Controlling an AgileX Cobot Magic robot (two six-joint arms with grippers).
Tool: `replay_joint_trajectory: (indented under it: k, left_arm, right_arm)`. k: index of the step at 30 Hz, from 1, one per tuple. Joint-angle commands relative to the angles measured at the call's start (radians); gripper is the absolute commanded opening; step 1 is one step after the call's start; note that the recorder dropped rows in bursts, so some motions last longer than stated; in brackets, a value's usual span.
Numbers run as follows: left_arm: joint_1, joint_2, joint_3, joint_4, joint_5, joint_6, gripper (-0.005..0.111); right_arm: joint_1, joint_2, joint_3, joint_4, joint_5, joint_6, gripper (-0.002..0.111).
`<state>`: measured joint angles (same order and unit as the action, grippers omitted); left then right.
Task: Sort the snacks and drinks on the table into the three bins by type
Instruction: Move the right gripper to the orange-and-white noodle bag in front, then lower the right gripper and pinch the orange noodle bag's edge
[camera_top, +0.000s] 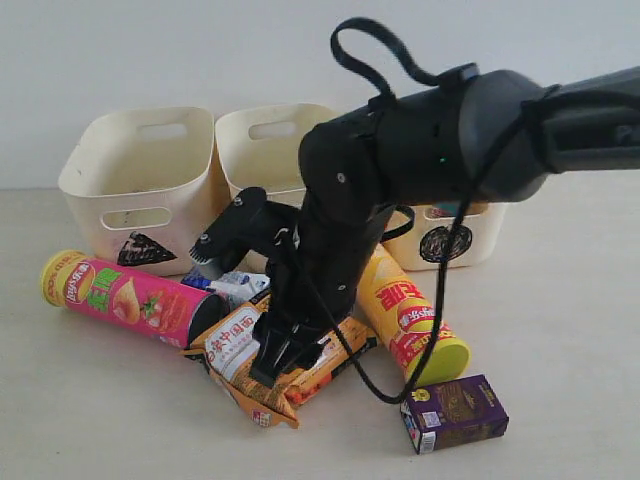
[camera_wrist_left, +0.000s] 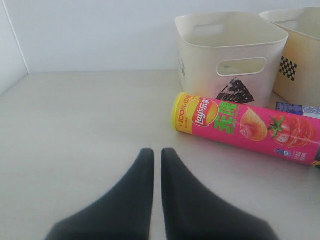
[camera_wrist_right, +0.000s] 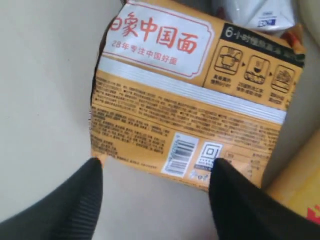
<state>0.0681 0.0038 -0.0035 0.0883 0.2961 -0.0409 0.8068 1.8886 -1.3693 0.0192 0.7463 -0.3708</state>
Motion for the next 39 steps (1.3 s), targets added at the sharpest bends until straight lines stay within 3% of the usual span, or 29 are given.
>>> replay_joint_trajectory:
  k: [1, 5, 7, 11, 15, 22, 25, 26, 30, 32, 36, 39]
  left_arm:
    - [0.001, -0.004, 0.003, 0.002, -0.004, 0.004, 0.004]
    - [0.001, -0.004, 0.003, 0.002, -0.004, 0.004, 0.004]
    - [0.001, -0.004, 0.003, 0.002, -0.004, 0.004, 0.004]
    - [0.001, -0.004, 0.003, 0.002, -0.004, 0.004, 0.004]
    - [0.001, -0.004, 0.003, 0.002, -0.004, 0.004, 0.004]
    - [0.001, -0.004, 0.003, 0.002, -0.004, 0.004, 0.004]
    - [0.001, -0.004, 0.003, 0.002, -0.004, 0.004, 0.004]
    - [0.001, -0.004, 0.003, 0.002, -0.004, 0.004, 0.004]
    - [0.001, -0.004, 0.003, 0.002, -0.004, 0.004, 0.004]
    - [0.001, -0.004, 0.003, 0.002, -0.004, 0.004, 0.004]
    - [0.001, -0.004, 0.003, 0.002, -0.004, 0.004, 0.004]
    - [0.001, -0.004, 0.003, 0.002, -0.004, 0.004, 0.004]
  right_arm:
    - [0.0, -0.097, 0.131, -0.01, -0.113, 0.057, 0.036]
    - [0.0, -0.16, 0.261, 0.017, -0.315, 0.1, 0.008]
    - [0.0, -0.18, 0.33, 0.041, -0.423, 0.1, 0.0]
    - [0.002, -0.203, 0.448, 0.046, -0.635, 0.103, 0.0]
    - [0.009, -0.203, 0.501, 0.049, -0.651, 0.077, 0.0]
    - [0.089, -0.203, 0.509, -0.001, -0.539, -0.526, 0.001]
    - [0.099, -0.203, 0.509, -0.001, -0.523, -0.582, 0.015]
    - [0.099, -0.203, 0.509, -0.001, -0.521, -0.582, 0.024]
    - [0.099, -0.203, 0.509, -0.001, -0.548, -0.582, 0.083]
    - [0.099, -0.203, 0.509, -0.004, -0.584, -0.598, 0.106]
    - [0.099, -0.201, 0.509, -0.042, -0.614, -0.641, 0.099]
    - [0.099, -0.201, 0.509, -0.116, -0.702, -0.663, 0.084]
